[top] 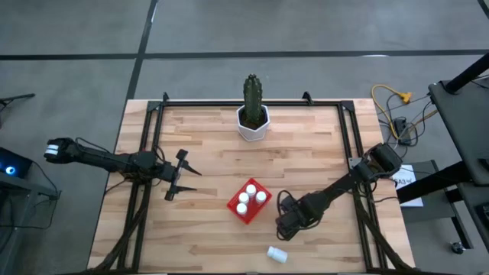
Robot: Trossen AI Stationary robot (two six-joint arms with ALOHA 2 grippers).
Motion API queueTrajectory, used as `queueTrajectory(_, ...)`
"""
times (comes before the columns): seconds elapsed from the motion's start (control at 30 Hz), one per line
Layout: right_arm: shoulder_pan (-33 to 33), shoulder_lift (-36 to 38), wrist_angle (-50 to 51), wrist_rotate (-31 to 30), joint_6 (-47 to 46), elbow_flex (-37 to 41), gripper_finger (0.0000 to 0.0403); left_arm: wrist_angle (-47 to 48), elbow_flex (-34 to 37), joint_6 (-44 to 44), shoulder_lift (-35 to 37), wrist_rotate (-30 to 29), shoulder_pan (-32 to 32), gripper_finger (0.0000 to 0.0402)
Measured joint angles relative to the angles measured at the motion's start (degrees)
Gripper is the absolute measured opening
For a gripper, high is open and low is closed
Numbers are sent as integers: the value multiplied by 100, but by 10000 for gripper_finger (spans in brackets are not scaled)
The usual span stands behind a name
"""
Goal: Pick and place pill bottles into a basket
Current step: Put the white pill bottle into the red bin
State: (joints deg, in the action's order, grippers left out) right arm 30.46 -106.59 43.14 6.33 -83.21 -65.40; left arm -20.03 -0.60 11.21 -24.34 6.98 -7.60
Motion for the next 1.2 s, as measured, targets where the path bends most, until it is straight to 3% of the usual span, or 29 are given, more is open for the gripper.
queueTrajectory(0.37, -247, 0, 19, -28, 852, -334, 160, -6, -62, 319, 0, 29, 0, 244)
queueTrajectory(0.8, -531, 7, 777, -310, 1765, -921, 160, -3, -294, 1555, 0, 251, -2, 244)
queueTrajectory(1.2, -971, 11, 811, -660, 2831, -1847, 159, -352, -360, 2567, 0, 240, -2, 244)
